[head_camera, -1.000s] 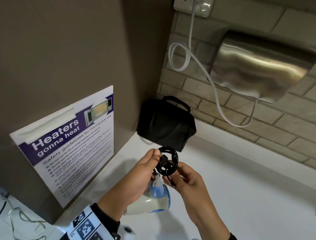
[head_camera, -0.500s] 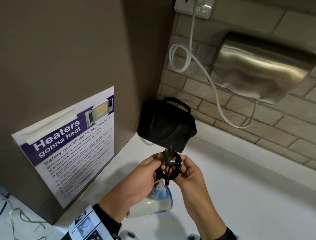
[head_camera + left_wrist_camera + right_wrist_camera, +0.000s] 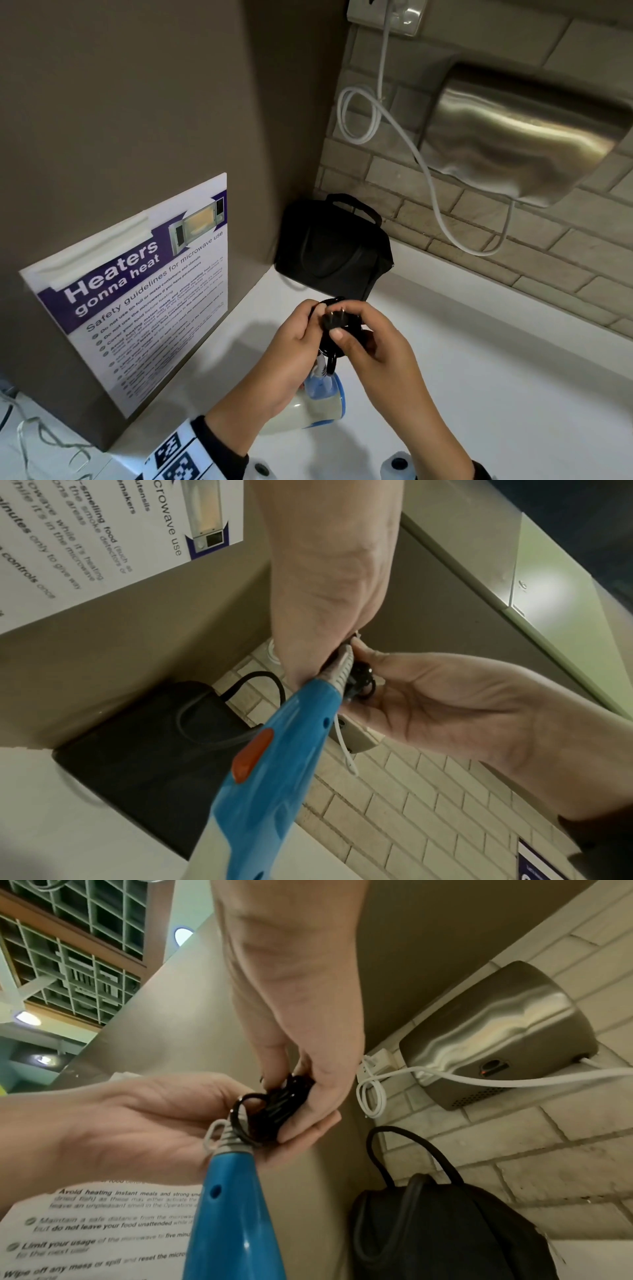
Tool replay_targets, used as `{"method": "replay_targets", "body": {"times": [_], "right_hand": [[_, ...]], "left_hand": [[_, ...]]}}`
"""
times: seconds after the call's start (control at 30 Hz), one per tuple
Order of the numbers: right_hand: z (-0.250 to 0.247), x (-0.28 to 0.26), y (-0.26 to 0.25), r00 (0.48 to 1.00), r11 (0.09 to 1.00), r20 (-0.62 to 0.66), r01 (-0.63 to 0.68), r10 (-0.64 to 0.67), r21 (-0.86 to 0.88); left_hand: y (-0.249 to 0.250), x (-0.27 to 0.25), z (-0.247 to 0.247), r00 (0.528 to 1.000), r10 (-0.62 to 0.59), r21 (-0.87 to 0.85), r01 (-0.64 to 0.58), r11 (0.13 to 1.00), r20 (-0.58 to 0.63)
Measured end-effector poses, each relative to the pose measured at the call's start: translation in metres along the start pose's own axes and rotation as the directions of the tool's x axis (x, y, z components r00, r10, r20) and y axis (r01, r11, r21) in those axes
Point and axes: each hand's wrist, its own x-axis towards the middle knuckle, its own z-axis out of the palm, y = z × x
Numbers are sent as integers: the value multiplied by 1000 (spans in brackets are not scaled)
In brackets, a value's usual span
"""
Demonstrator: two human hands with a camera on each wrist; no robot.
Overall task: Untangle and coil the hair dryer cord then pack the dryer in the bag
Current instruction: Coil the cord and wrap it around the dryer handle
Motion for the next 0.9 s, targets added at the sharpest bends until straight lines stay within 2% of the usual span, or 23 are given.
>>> {"method": "replay_targets", "body": {"times": [0.1,0.2,0.27,0.37,0.57,0.67,0.77,0.9], "right_hand": [[-5,4,-3,999,994,-13,38,-39,-101],[-13,10,-8,984,960,-88,131,-157,-249],[-18,16,-14,982,947,-71,149,-176,-283],[-22,22,-23,995,971,-13,93,-99,-219],[-24,37,-29,998,990,-19,54,-57,-128],[-27,50,-23,997,988,-71,-21,32,155],[-26,57,-15,989,934,-73,-94,126,346],[-20,52,-9,989,927,0,-137,146,349]], "left_hand": [[2,0,-2,999,42,42,-41,998,-12],[1,-1,0,996,86,95,-87,992,11],[2,-3,2,994,106,122,-110,986,38],[6,-3,1,989,131,134,-139,981,67],[15,-5,0,978,133,150,-157,976,161],[19,-2,-1,971,145,180,-179,967,189],[21,-1,-1,976,114,127,-139,982,185],[16,-1,-4,988,23,24,-27,999,151]]}}
